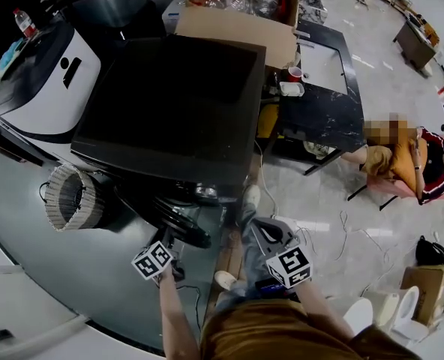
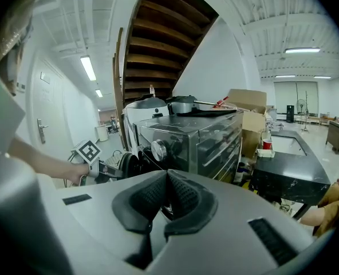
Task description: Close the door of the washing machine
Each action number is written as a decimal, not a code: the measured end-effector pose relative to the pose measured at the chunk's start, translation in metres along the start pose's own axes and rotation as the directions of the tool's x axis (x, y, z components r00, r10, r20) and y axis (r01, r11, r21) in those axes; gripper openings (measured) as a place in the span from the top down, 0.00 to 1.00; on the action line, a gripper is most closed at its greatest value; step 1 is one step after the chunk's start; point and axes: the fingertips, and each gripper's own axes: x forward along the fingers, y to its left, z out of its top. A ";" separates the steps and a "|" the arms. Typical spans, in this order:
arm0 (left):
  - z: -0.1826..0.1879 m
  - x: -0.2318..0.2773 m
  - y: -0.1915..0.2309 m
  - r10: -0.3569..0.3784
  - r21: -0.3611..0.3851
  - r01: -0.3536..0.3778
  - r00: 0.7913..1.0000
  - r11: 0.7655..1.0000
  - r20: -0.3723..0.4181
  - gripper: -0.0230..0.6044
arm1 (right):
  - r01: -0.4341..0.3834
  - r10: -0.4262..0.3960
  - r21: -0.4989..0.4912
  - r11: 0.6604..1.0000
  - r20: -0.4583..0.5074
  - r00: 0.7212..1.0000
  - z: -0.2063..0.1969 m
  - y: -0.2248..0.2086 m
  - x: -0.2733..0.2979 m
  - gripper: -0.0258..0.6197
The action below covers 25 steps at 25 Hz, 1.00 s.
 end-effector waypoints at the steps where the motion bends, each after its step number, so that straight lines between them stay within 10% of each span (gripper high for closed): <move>1: 0.001 0.003 -0.002 -0.003 -0.004 0.003 1.000 1.000 0.006 0.67 | 0.006 -0.006 0.001 1.000 0.000 1.000 0.000 -0.003 -0.001 0.94; 25: 0.024 0.046 -0.048 -0.082 0.001 0.082 0.997 0.997 0.007 0.66 | 0.058 -0.057 0.031 0.998 -0.024 0.998 -0.012 -0.036 -0.005 0.94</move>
